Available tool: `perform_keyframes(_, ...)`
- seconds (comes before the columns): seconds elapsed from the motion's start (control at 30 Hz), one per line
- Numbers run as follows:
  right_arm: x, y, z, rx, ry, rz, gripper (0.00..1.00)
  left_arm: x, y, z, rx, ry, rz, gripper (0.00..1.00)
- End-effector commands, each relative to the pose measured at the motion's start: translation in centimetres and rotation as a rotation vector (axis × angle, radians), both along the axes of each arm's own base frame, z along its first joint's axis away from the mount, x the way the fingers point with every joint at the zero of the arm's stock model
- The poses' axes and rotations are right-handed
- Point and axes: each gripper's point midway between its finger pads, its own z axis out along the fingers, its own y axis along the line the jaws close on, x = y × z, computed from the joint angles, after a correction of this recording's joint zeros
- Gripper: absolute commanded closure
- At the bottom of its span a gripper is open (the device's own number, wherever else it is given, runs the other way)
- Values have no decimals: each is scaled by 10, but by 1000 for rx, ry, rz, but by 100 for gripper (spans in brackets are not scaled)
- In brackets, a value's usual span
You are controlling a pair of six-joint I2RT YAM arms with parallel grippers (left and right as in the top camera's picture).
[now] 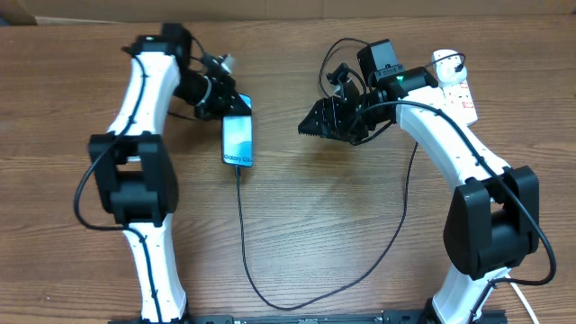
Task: Plug charger to phone and switch on socket
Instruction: 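Open the right gripper and move it toward the power strip, then lower the phone onto the table with the left gripper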
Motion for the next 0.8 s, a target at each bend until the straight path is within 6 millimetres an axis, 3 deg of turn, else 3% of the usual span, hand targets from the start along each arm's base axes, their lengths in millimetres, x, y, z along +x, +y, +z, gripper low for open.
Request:
perform_keyframes(0.0, 6, -6, 10, -45, -59, -8, 34, 1, -1, -24, 38, 25, -12, 96)
perform_keyframes(0.3, 5, -7, 9, -55, -54, -10, 33, 2, 14, -70, 142, 118, 48, 96)
perform_keyframes(0.77, 5, -7, 9, -56, -54, -10, 32, -3, 34, -85, 273, 136, 42, 96)
